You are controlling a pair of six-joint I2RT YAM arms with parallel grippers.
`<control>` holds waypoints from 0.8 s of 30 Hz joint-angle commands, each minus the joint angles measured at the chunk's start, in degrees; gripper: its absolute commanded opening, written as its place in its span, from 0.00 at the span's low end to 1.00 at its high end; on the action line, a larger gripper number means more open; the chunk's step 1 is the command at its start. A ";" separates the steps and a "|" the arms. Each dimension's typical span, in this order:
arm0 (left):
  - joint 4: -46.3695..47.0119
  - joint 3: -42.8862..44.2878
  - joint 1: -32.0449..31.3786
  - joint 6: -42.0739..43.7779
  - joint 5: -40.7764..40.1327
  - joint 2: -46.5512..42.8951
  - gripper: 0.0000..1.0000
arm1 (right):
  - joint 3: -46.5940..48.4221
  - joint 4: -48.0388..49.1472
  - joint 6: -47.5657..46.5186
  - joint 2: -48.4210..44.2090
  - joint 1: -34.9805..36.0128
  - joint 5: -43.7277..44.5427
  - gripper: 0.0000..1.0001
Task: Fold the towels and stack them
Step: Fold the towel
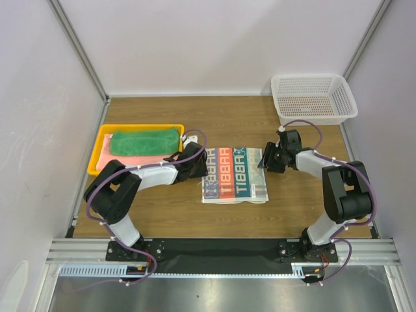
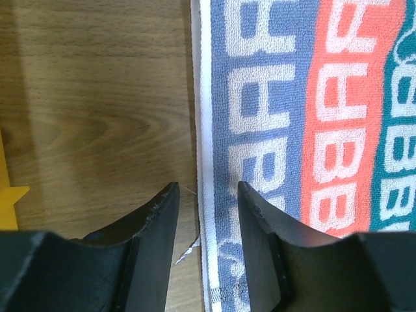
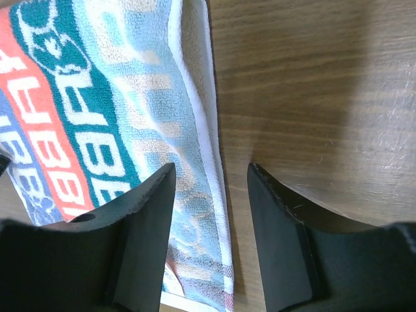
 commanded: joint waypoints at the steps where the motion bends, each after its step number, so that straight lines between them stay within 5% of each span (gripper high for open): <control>1: 0.61 -1.44 -0.72 -1.93 -0.48 -1.08 0.47 | -1.57 -0.88 0.47 -1.51 0.20 -0.08 0.54; 8: 1.58 -2.06 -0.81 -2.81 -0.22 0.33 0.35 | -1.84 0.08 0.64 -0.11 0.64 0.10 0.51; 15: 1.22 -2.85 -0.81 -3.43 -1.19 0.06 0.03 | -1.40 -0.09 0.99 0.86 1.08 -0.25 0.40; 24: 2.54 -2.93 -0.89 -2.64 -0.66 1.47 0.00 | -3.86 -0.36 3.27 -2.04 2.92 -0.78 0.47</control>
